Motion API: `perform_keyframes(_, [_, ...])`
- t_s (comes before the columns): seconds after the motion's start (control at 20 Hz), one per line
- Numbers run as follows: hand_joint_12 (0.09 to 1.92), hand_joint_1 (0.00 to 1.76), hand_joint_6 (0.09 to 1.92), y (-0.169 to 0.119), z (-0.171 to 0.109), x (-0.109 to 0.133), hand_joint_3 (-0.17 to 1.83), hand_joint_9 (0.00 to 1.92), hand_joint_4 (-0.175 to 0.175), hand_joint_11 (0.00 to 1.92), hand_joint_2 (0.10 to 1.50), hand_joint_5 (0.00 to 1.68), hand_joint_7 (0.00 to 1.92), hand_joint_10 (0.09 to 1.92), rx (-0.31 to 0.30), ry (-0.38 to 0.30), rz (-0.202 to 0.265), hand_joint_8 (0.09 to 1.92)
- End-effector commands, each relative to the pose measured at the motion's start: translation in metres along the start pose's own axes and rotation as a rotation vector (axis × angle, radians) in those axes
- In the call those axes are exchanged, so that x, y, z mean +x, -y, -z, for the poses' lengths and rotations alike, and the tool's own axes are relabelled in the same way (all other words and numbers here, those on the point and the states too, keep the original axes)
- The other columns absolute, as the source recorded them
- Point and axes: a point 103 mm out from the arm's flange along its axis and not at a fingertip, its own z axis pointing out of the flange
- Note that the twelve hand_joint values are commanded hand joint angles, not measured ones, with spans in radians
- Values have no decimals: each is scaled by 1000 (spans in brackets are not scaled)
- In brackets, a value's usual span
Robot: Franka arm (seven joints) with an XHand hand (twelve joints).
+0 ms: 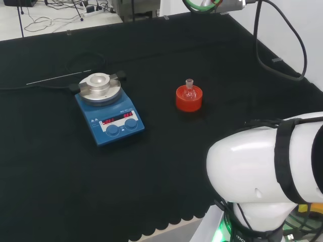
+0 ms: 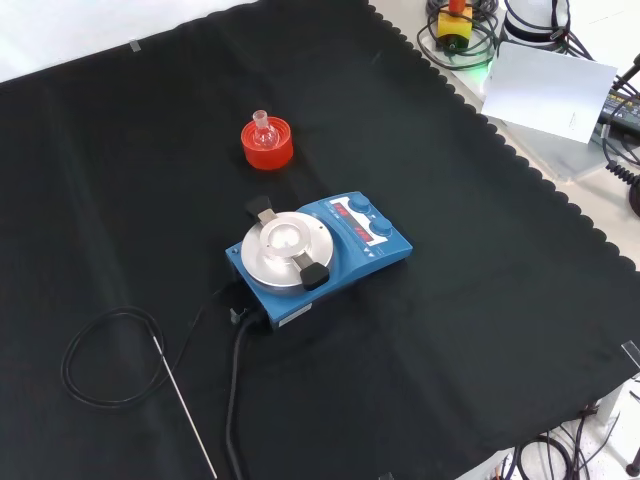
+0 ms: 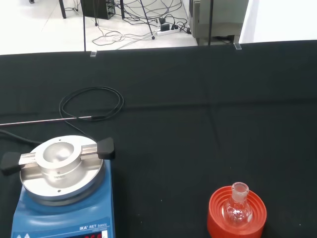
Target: Pick up the round-bottom flask.
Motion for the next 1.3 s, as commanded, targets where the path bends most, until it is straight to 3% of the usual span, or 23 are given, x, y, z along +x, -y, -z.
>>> perform_keyframes(0.05, [1332, 153, 451, 0, 0, 0, 540, 299, -21, 109, 1153, 370, 180, 678, -12, 8, 0, 624])
perform_keyframes(0.25, [1386, 113, 323, 0, 0, 1, 341, 294, -22, 75, 1265, 420, 178, 670, -15, 7, -3, 610])
perform_keyframes(0.6, [1391, 115, 301, -3, -9, 6, 310, 298, -22, 73, 1279, 433, 183, 670, -10, 16, -17, 609])
perform_keyframes(1.3, [1395, 229, 281, -28, -79, -19, 262, 377, -31, 116, 1243, 466, 250, 681, 6, -19, -94, 631])
